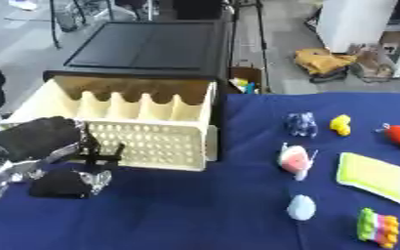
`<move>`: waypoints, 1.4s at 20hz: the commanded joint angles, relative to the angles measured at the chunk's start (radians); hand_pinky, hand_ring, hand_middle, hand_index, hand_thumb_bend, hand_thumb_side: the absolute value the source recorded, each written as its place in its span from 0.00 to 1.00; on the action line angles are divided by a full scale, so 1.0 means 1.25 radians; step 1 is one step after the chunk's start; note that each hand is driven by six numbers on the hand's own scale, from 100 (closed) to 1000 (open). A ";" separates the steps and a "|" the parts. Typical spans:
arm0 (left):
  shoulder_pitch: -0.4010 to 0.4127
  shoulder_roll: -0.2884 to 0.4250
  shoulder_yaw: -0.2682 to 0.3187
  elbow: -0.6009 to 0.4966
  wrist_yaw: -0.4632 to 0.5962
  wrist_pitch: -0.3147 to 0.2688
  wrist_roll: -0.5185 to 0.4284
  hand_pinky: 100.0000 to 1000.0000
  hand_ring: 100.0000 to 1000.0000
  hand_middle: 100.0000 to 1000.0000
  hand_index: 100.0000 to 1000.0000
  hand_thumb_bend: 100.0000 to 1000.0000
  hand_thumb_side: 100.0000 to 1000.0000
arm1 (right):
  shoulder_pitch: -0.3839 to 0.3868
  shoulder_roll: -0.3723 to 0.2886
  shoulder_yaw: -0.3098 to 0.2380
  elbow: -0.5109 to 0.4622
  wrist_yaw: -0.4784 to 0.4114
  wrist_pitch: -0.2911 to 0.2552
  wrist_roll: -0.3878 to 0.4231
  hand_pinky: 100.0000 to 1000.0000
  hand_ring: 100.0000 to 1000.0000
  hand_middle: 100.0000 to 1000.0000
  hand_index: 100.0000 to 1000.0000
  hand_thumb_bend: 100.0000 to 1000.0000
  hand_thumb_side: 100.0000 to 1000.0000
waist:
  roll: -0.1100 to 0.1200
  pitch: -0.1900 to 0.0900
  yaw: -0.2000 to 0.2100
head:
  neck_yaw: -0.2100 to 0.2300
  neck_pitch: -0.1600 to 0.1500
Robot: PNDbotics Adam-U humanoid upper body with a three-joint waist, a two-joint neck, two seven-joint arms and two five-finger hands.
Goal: Pick up objects from table and place into drawer.
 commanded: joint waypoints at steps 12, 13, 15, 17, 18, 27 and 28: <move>0.007 0.038 -0.003 -0.005 0.003 -0.021 -0.022 0.00 0.00 0.00 0.34 0.00 0.84 | -0.010 -0.020 -0.006 -0.012 0.006 0.007 -0.007 0.53 0.61 0.57 0.64 0.00 1.00 | 0.002 -0.017 0.000 | 0.000 -0.003; 0.007 0.038 -0.003 -0.005 0.002 -0.024 -0.024 0.00 0.00 0.00 0.34 0.00 0.84 | -0.010 -0.020 -0.006 -0.012 0.006 0.006 -0.007 0.53 0.61 0.57 0.64 0.00 1.00 | 0.003 -0.018 0.000 | 0.000 -0.004; 0.008 0.039 -0.004 -0.005 0.001 -0.028 -0.027 0.00 0.00 0.00 0.34 0.00 0.84 | -0.010 -0.019 -0.006 -0.012 0.006 0.006 -0.007 0.53 0.61 0.57 0.64 0.00 1.00 | 0.004 -0.018 -0.001 | 0.000 -0.003; 0.009 0.040 -0.004 -0.005 0.000 -0.031 -0.030 0.00 0.00 0.00 0.34 0.00 0.84 | -0.009 -0.019 -0.006 -0.012 0.006 0.006 -0.008 0.53 0.61 0.57 0.64 0.00 1.00 | 0.004 -0.018 0.000 | 0.001 -0.001; 0.010 0.040 -0.004 -0.005 0.001 -0.032 -0.030 0.00 0.00 0.00 0.34 0.00 0.84 | -0.009 -0.019 -0.006 -0.012 0.006 0.006 -0.008 0.53 0.61 0.57 0.64 0.00 1.00 | 0.005 -0.019 0.000 | 0.002 0.000; 0.024 0.046 -0.007 -0.005 0.006 -0.042 -0.036 0.00 0.00 0.00 0.33 0.00 0.84 | -0.007 -0.019 -0.007 -0.012 0.008 0.008 -0.009 0.53 0.61 0.57 0.64 0.00 1.00 | 0.007 -0.021 0.002 | 0.000 0.005; 0.026 0.047 -0.006 -0.005 0.007 -0.043 -0.036 0.00 0.00 0.00 0.33 0.00 0.84 | -0.007 -0.019 -0.007 -0.012 0.008 0.008 -0.009 0.53 0.61 0.57 0.64 0.00 1.00 | 0.007 -0.021 0.002 | 0.000 0.005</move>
